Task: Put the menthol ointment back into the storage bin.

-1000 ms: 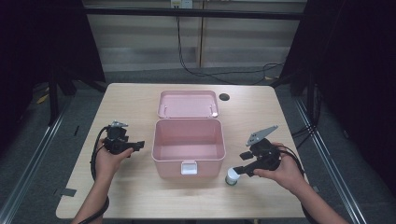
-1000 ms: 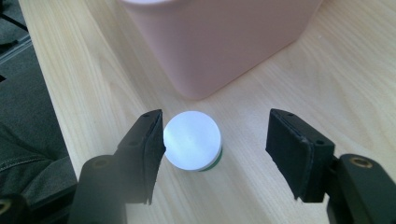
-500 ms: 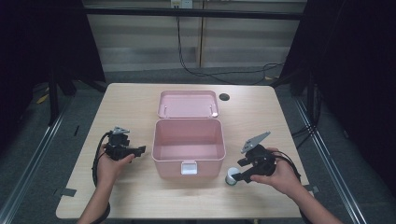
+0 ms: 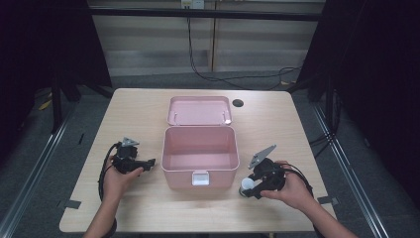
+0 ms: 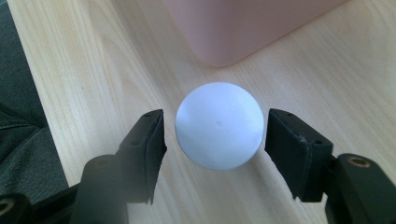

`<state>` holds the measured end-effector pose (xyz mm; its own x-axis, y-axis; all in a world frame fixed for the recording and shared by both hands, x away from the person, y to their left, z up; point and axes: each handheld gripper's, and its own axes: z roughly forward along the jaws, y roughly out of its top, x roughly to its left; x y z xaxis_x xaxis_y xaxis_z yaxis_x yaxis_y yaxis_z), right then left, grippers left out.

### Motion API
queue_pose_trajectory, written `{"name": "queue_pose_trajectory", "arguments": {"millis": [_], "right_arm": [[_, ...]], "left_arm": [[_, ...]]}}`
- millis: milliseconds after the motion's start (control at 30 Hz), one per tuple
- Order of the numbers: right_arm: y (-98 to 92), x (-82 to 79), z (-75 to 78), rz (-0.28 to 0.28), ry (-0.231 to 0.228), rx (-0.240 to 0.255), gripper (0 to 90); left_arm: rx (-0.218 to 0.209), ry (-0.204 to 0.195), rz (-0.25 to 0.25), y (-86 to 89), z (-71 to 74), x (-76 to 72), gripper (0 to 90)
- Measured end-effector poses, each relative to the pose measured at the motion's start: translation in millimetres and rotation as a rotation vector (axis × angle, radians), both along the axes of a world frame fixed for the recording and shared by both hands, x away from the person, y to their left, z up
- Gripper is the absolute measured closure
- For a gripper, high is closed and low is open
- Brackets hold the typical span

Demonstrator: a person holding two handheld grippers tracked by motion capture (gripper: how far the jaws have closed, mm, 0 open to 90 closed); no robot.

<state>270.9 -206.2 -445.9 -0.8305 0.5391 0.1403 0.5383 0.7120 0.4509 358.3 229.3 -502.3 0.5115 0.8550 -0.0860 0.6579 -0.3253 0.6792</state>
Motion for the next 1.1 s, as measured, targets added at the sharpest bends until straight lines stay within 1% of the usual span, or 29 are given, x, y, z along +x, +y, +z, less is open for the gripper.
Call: {"name": "queue_pose_trajectory", "arguments": {"millis": [33,133,167,200,267,367,400,467,500,633,767,800,867,900,967,1000,1033,1067,1100], "right_arm": [[0.6,0.7,-0.7,0.007,-0.006,-0.005,38.1],[4.6,1.3,-2.1,0.016,-0.008,-0.036,38.8],[5.9,1.4,-2.6,0.014,-0.005,-0.038,39.1],[6.8,1.6,-2.7,0.017,-0.007,-0.046,39.5],[8.3,2.1,-2.9,0.021,-0.012,-0.048,40.9],[9.6,3.1,-3.0,0.022,-0.015,-0.056,42.5],[9.8,3.4,-3.1,0.020,-0.015,-0.056,42.6],[10.5,4.0,-3.1,0.022,-0.012,-0.061,43.5],[10.7,4.3,-3.1,0.024,-0.016,-0.064,43.7],[12.6,4.7,-2.8,0.030,-0.020,-0.072,46.0],[15.4,4.5,-3.4,0.037,-0.017,-0.082,48.2],[16.2,4.7,-3.4,0.039,-0.021,-0.091,48.3],[17.3,5.1,-3.4,0.039,-0.024,-0.094,49.6],[17.7,5.2,-2.9,0.040,-0.020,-0.099,49.7],[18.5,5.2,-2.7,0.045,-0.024,-0.104,50.0],[19.2,5.1,-2.3,0.047,-0.024,-0.110,50.1],[19.5,5.1,-2.3,0.048,-0.028,-0.113,50.1],[19.9,4.9,-2.0,0.045,-0.026,-0.115,50.2],[20.1,4.8,-1.8,0.048,-0.023,-0.117,50.2]], "left_arm": [[0.010,-0.007,-0.005,0.5,-0.2,-0.3,16.6],[0.003,-0.018,-0.013,0.3,-1.7,-1.9,15.7],[0.003,-0.024,-0.017,0.3,-2.4,-2.4,15.6],[0.013,-0.030,-0.027,0.4,-2.7,-2.7,15.3],[0.032,-0.041,-0.045,0.2,-3.3,-3.7,15.3],[0.044,-0.049,-0.056,-0.4,-4.1,-4.7,14.2],[0.039,-0.051,-0.059,-1.0,-4.9,-5.2,13.5],[0.046,-0.057,-0.068,-1.2,-5.7,-5.7,11.5],[0.039,-0.063,-0.067,-1.8,-6.6,-6.0,10.5],[0.040,-0.062,-0.090,-2.2,-7.6,-5.7,6.5],[0.043,-0.061,-0.095,-3.4,-8.5,-6.0,3.1],[0.035,-0.060,-0.090,-3.9,-8.8,-6.2,2.9],[0.042,-0.061,-0.094,-3.6,-8.6,-6.0,2.8],[0.036,-0.060,-0.092,-4.0,-8.8,-6.1,2.7],[0.044,-0.061,-0.097,-3.6,-8.6,-5.9,2.5],[0.035,-0.060,-0.092,-4.1,-8.9,-6.1,2.5],[0.044,-0.062,-0.097,-3.6,-8.6,-5.9,2.5],[0.038,-0.060,-0.093,-4.0,-8.8,-6.1,2.5],[0.044,-0.062,-0.097,-3.6,-8.6,-5.9,2.4]]}}
